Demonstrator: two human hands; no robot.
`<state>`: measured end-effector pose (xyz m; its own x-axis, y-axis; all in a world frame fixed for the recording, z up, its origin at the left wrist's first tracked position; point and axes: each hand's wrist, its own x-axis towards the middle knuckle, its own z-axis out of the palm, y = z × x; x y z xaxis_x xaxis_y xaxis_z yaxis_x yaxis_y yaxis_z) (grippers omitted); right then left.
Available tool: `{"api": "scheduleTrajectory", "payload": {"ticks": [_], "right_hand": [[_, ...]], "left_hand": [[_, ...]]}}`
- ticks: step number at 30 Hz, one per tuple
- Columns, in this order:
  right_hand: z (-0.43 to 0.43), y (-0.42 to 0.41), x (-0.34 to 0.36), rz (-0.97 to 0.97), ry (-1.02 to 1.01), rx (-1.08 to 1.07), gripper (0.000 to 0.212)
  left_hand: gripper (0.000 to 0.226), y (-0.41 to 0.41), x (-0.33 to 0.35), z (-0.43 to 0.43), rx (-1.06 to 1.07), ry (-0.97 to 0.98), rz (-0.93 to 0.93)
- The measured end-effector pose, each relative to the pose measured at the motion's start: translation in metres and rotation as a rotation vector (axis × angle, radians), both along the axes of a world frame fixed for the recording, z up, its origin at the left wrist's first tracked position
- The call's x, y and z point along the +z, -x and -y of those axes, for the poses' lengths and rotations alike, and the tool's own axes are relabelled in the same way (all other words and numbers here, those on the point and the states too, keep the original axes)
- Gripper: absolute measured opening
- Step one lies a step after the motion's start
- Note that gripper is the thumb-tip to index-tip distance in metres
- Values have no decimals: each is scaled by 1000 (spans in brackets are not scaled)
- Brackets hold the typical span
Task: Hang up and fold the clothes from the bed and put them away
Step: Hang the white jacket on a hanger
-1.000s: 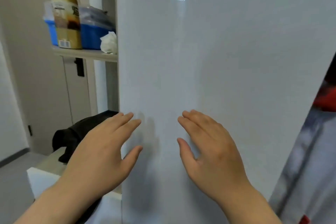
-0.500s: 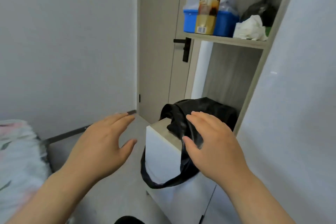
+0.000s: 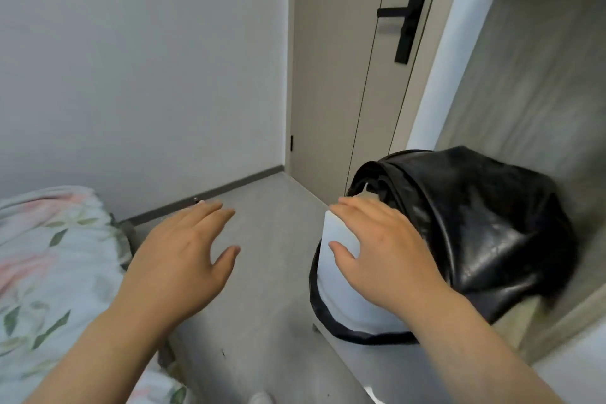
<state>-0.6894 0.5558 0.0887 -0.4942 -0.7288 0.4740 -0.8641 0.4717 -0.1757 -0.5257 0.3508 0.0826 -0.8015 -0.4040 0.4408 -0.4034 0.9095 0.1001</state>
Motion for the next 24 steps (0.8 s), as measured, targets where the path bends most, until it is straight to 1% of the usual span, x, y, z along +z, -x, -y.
{"api": "scheduleTrajectory", "payload": {"ticks": [3,6,10,15,20,24], "right_hand": [[60,43,-29,24,7,10,49],[127,85,-54,101,2,57,49],[220,112,-58,206,-10,157,51],[311,105,-4,257,-77,276,51],[383,73,73,203,-106,431,51],[437,40,125,178,-156,580,54]], "left_hand": [[54,41,-31,51,26,5,20],[53,75,-57,97,103,-81,72],[54,95,-56,152,211,-148,76],[51,73,2,215,373,-205,64],[48,26,77,261,529,-283,51],[49,-22,121,290,686,-344,47]]}}
